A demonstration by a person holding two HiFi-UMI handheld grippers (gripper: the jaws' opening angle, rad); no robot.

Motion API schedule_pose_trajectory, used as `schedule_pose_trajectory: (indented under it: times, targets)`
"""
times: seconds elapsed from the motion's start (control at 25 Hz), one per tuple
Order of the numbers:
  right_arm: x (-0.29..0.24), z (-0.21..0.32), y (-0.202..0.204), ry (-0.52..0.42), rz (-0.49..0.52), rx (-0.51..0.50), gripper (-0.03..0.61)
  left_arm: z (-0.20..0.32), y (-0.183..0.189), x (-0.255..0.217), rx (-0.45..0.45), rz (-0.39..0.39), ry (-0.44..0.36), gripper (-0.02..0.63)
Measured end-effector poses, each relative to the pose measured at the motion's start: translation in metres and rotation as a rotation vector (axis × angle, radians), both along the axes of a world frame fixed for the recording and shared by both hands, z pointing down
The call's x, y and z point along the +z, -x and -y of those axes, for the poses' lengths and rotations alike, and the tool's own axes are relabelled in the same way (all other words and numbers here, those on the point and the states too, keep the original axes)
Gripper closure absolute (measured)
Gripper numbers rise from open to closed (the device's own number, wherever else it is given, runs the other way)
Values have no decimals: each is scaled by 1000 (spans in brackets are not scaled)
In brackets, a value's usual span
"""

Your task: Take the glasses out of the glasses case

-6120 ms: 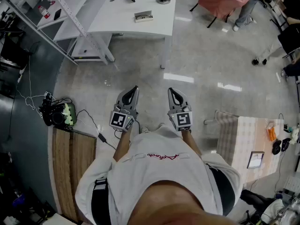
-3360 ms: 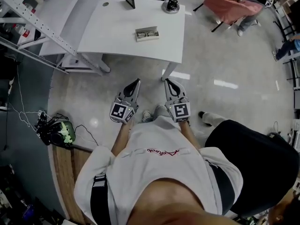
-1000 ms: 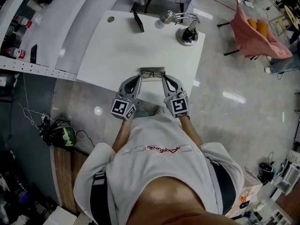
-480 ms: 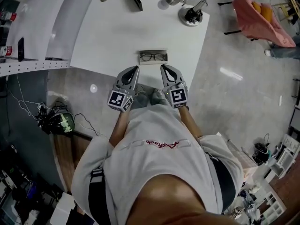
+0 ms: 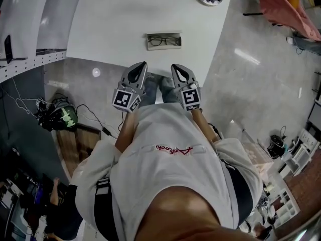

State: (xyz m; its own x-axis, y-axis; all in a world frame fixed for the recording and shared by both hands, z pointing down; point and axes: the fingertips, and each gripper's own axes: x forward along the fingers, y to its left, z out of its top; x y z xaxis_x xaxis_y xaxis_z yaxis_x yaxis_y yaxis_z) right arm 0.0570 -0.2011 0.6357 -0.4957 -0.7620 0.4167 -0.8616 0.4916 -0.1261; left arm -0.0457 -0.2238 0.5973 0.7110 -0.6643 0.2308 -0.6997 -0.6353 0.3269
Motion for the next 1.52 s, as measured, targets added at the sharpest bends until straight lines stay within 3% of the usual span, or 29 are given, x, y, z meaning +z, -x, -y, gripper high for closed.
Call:
schedule_pose_trajectory:
  times: [0.24, 0.68, 1.08, 1.16, 1.36, 1.52]
  targets:
    - [19, -2, 9, 28, -8, -35, 577, -6, 2, 1, -16, -13, 3, 615]
    - [39, 84, 24, -13, -50, -76, 577, -14, 11, -1, -53, -25, -2, 615]
    - [60, 111, 31, 26, -111, -137, 577, -15, 28, -3, -105, -20, -3, 615]
    - [64, 111, 35, 8, -186, -200, 577, -15, 31, -2, -112, -25, 0, 615]
    - [75, 103, 41, -106, -517, -440, 577, -16, 34, -1, -118, -32, 3, 615]
    - [81, 98, 39, -177, -700, -559, 577, -17, 34, -1, -112, -32, -1, 615]
